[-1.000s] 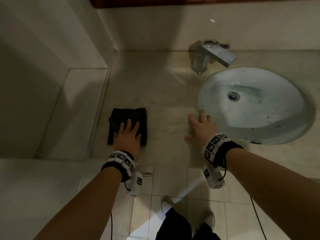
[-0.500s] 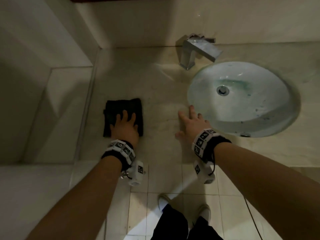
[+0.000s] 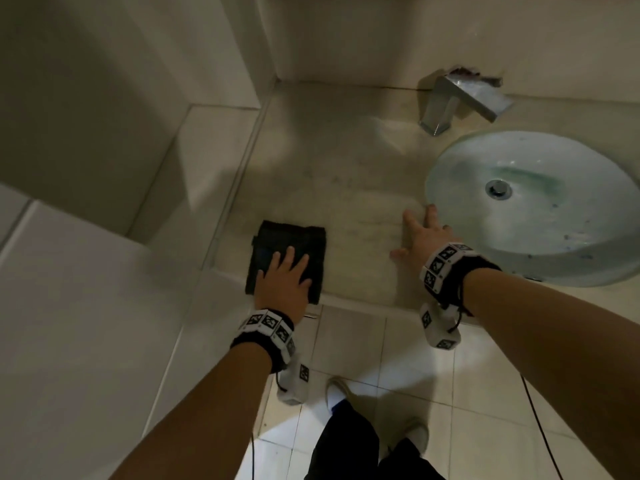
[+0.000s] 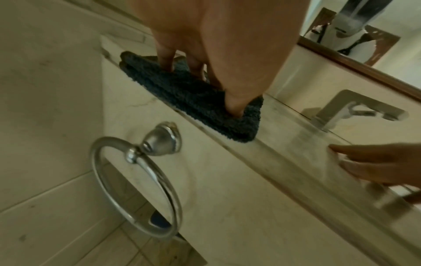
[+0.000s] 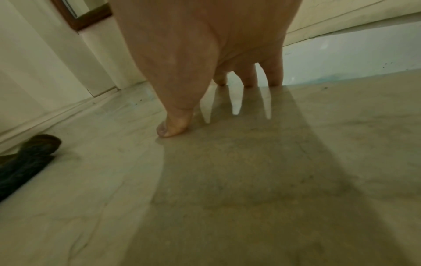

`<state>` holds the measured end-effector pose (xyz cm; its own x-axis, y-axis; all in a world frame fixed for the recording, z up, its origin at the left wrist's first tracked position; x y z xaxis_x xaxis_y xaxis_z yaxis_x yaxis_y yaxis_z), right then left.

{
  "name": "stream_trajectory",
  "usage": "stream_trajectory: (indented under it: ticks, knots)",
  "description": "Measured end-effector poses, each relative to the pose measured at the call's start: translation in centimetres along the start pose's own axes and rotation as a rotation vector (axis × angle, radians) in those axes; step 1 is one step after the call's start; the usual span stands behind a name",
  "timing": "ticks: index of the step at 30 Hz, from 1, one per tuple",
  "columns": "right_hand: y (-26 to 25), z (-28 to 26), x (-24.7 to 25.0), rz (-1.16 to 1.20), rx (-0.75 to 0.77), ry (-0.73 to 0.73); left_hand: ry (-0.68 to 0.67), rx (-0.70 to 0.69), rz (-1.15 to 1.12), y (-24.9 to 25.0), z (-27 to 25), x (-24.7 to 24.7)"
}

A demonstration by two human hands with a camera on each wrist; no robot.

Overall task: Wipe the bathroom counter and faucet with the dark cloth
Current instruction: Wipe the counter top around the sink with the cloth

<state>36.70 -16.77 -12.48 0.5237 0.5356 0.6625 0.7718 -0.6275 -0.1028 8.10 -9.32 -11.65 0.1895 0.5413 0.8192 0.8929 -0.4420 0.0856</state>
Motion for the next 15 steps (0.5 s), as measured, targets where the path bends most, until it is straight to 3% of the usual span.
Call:
stream_trajectory:
  ticks: [7, 15]
  knots:
    - [-0.9, -0.3, 0.8, -0.113, 0.017, 0.076, -0.016, 0.11, -0.018, -6.2, 1.7, 1.7]
    - [-1.8, 0.0, 1.6, -0.109, 0.108, 0.095, -0.004, 0.047, 0.048, -6.9, 5.9, 4.3]
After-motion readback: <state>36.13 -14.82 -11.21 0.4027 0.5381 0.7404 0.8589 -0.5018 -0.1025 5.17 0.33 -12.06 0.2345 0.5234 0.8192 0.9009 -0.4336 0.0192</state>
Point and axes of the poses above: each hand's wrist, its own z-axis towards the middle knuckle, its own x-axis out of the back of the hand, y = z × x, the point moved 10 cm from there along z, towards the middle knuckle, and after that the axes turned 10 degrees about -y, right-handed, at the moved point
